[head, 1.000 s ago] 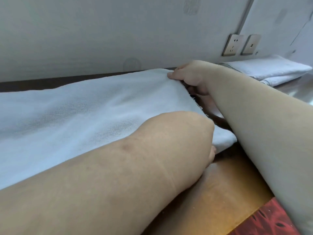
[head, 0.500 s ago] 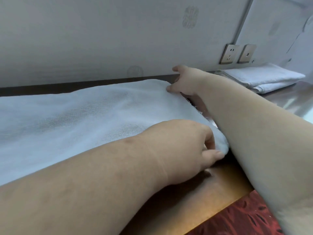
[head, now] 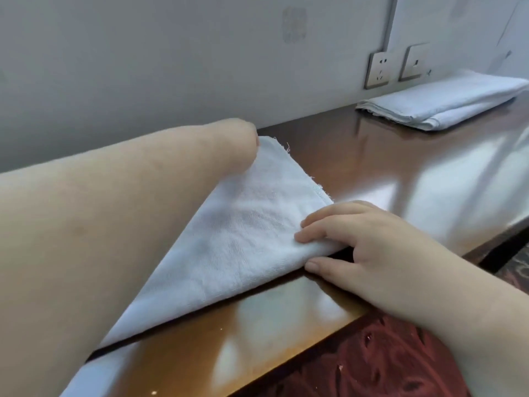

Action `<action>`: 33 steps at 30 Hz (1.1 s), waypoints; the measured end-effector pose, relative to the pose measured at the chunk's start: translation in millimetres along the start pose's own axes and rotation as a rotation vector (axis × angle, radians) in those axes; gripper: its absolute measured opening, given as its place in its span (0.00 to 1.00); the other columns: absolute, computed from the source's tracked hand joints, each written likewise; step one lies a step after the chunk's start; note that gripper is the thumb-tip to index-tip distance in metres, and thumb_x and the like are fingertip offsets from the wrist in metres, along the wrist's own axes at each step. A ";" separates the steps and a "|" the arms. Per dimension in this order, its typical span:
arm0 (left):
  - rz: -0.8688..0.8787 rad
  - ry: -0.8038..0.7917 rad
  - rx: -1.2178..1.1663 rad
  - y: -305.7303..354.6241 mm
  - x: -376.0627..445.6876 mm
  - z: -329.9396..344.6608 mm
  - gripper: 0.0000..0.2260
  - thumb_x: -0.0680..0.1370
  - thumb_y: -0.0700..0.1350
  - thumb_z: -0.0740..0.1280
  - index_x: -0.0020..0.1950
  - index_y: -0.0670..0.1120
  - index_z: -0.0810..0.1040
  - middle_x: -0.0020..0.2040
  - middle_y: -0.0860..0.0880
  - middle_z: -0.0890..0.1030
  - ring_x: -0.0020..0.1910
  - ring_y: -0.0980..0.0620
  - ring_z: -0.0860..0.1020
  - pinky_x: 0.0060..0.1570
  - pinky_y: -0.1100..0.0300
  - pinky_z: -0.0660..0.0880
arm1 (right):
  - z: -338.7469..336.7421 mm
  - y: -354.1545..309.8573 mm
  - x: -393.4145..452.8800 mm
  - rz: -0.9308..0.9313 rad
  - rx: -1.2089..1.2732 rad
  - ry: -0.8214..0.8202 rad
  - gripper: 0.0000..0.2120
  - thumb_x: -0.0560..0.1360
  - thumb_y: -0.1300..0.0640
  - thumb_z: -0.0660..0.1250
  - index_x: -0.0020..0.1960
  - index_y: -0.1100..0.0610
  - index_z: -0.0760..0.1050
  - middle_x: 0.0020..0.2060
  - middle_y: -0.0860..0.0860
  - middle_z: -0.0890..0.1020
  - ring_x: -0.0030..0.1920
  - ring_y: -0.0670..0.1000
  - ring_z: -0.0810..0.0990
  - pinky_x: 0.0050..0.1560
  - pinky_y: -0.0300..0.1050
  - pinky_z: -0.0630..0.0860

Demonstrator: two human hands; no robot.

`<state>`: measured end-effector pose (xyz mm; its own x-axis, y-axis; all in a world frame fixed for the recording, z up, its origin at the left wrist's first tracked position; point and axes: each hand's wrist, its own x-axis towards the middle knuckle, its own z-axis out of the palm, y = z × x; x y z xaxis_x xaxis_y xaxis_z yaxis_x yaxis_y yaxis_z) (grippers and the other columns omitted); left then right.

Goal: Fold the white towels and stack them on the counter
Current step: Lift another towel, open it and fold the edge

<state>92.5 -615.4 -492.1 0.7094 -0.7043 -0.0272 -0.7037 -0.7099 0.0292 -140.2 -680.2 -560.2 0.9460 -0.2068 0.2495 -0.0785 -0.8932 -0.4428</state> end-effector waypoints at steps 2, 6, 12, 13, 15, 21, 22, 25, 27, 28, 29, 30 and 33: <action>-0.030 0.022 0.073 0.8 19.8 9.8 0.18 0.82 0.41 0.59 0.72 0.46 0.69 0.67 0.43 0.74 0.63 0.41 0.74 0.62 0.50 0.71 | 2.1 0.8 -0.5 0.006 -0.004 0.013 0.15 0.72 0.48 0.69 0.58 0.38 0.80 0.54 0.26 0.74 0.63 0.33 0.67 0.61 0.21 0.56; -0.119 0.068 0.121 5.3 42.7 21.7 0.15 0.84 0.43 0.58 0.68 0.40 0.71 0.65 0.40 0.75 0.63 0.39 0.74 0.64 0.48 0.71 | 6.5 1.0 -2.2 0.083 -0.075 0.091 0.18 0.72 0.51 0.63 0.60 0.40 0.79 0.56 0.31 0.73 0.61 0.36 0.66 0.59 0.23 0.57; -0.115 0.038 0.226 5.4 54.4 21.3 0.15 0.83 0.48 0.59 0.63 0.39 0.76 0.61 0.41 0.78 0.60 0.40 0.76 0.60 0.51 0.73 | 11.5 -4.6 -4.9 0.187 -0.086 0.179 0.15 0.71 0.51 0.57 0.51 0.40 0.79 0.50 0.35 0.75 0.53 0.46 0.69 0.59 0.46 0.70; -0.110 0.047 0.252 6.2 54.0 19.0 0.16 0.83 0.49 0.60 0.64 0.40 0.76 0.61 0.41 0.78 0.60 0.40 0.76 0.60 0.51 0.73 | 11.2 -5.1 -6.0 0.190 -0.067 0.192 0.15 0.70 0.51 0.57 0.49 0.41 0.79 0.48 0.36 0.76 0.52 0.46 0.70 0.57 0.45 0.70; -0.088 0.071 0.211 5.7 55.8 14.4 0.17 0.81 0.51 0.64 0.66 0.42 0.76 0.60 0.42 0.79 0.60 0.41 0.76 0.57 0.52 0.73 | 10.2 -5.0 -7.2 0.200 -0.047 0.198 0.14 0.69 0.50 0.57 0.47 0.41 0.79 0.46 0.37 0.76 0.51 0.45 0.70 0.56 0.44 0.70; -0.075 0.095 0.008 -14.2 66.4 13.9 0.28 0.74 0.59 0.71 0.67 0.45 0.69 0.56 0.45 0.76 0.50 0.44 0.72 0.48 0.55 0.66 | 7.6 -5.7 -6.6 0.218 -0.040 0.166 0.14 0.67 0.48 0.53 0.46 0.42 0.76 0.46 0.36 0.75 0.52 0.43 0.68 0.57 0.41 0.68; -0.088 0.095 -0.038 -17.6 69.4 15.1 0.32 0.72 0.61 0.72 0.68 0.46 0.67 0.54 0.46 0.74 0.50 0.45 0.72 0.48 0.55 0.66 | 7.6 -5.9 -6.7 0.220 -0.040 0.166 0.14 0.68 0.48 0.53 0.46 0.42 0.76 0.46 0.36 0.75 0.52 0.42 0.67 0.57 0.41 0.68; -0.052 0.143 -0.084 -26.8 78.2 18.1 0.37 0.68 0.63 0.75 0.70 0.49 0.64 0.54 0.48 0.73 0.49 0.45 0.71 0.48 0.55 0.66 | 8.3 -5.9 -5.5 0.232 -0.043 0.166 0.13 0.68 0.48 0.53 0.45 0.42 0.75 0.46 0.37 0.75 0.52 0.42 0.67 0.57 0.41 0.68; -0.034 0.217 -0.021 -30.4 82.6 21.3 0.36 0.66 0.66 0.74 0.67 0.52 0.67 0.58 0.47 0.74 0.53 0.44 0.71 0.50 0.53 0.68 | 9.0 -6.0 -3.6 0.249 -0.034 0.178 0.13 0.67 0.48 0.52 0.43 0.43 0.75 0.45 0.37 0.75 0.52 0.42 0.66 0.56 0.41 0.68; -0.047 0.239 0.024 -31.6 84.6 23.8 0.35 0.65 0.69 0.72 0.66 0.53 0.68 0.61 0.46 0.74 0.58 0.43 0.71 0.54 0.52 0.69 | 9.3 -6.2 -2.5 0.259 -0.031 0.186 0.13 0.67 0.48 0.52 0.43 0.43 0.75 0.45 0.37 0.75 0.52 0.42 0.66 0.56 0.41 0.68; -0.074 0.214 0.066 -31.8 86.1 26.1 0.35 0.67 0.71 0.68 0.67 0.53 0.69 0.64 0.45 0.73 0.62 0.42 0.70 0.59 0.50 0.68 | 9.7 -6.4 -1.6 0.267 -0.030 0.191 0.13 0.67 0.48 0.52 0.42 0.43 0.75 0.44 0.36 0.75 0.52 0.41 0.65 0.56 0.41 0.68; -0.095 0.146 0.089 -32.5 88.2 28.5 0.35 0.71 0.72 0.63 0.69 0.52 0.70 0.67 0.44 0.72 0.66 0.41 0.69 0.63 0.49 0.67 | 10.1 -6.7 -0.9 0.274 -0.030 0.195 0.13 0.67 0.48 0.52 0.42 0.43 0.75 0.44 0.36 0.75 0.52 0.41 0.65 0.56 0.41 0.68; -0.114 0.008 0.001 -39.4 93.9 27.2 0.27 0.81 0.62 0.54 0.72 0.46 0.72 0.72 0.43 0.71 0.70 0.42 0.69 0.69 0.50 0.63 | 10.9 -8.0 1.1 0.291 -0.031 0.206 0.13 0.66 0.49 0.51 0.41 0.43 0.74 0.44 0.37 0.75 0.51 0.42 0.65 0.57 0.43 0.69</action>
<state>185.7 -653.6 -523.0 0.7848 -0.6193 -0.0223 -0.6188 -0.7851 0.0251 -135.1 -669.0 -565.8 0.7995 -0.5278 0.2868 -0.3476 -0.7959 -0.4957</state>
